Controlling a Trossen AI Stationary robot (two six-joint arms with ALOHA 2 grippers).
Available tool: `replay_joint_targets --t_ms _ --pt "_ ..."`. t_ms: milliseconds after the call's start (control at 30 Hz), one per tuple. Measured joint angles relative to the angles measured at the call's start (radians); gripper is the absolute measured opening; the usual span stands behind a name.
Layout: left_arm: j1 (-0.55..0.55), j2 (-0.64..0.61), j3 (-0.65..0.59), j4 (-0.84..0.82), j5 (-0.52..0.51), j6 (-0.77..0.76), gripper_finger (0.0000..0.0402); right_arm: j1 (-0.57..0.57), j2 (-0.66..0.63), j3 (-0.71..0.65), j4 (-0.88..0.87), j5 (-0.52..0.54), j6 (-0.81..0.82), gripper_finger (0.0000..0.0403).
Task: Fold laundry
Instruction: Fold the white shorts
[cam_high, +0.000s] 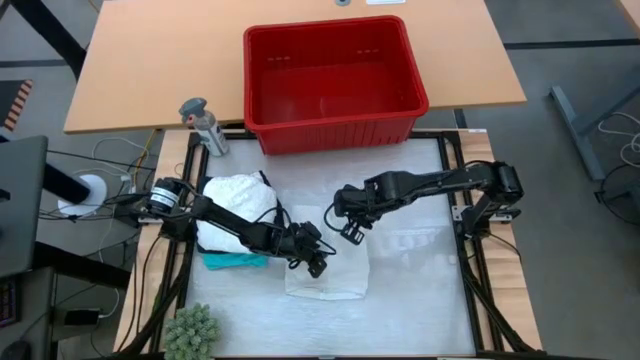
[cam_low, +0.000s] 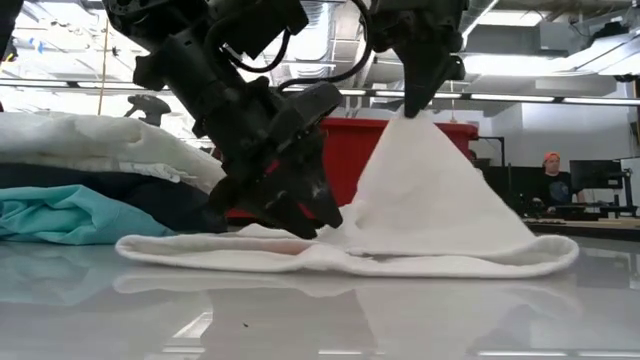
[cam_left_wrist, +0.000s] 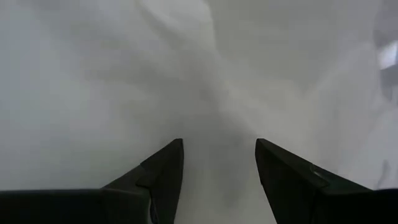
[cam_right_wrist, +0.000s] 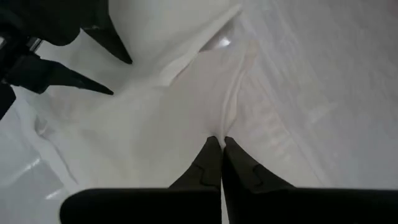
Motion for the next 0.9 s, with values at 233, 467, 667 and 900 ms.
replay_joint_targets --t_ms 233,467,667,900 --pt "0.006 0.025 0.001 0.018 -0.05 -0.017 0.0187 -0.033 0.0 0.007 0.0 -0.064 -0.025 0.0023" --pt "0.011 0.091 0.006 0.098 -0.031 -0.072 0.0187 -0.023 0.0 0.025 -0.06 -0.111 -0.053 0.0023" --pt "0.022 0.089 0.004 0.114 -0.056 -0.08 0.0187 -0.018 0.0 0.052 -0.132 -0.108 -0.077 0.0023" --pt "0.059 0.089 0.005 0.105 -0.064 -0.109 0.0187 0.007 -0.001 0.053 -0.206 -0.104 -0.077 0.0023"
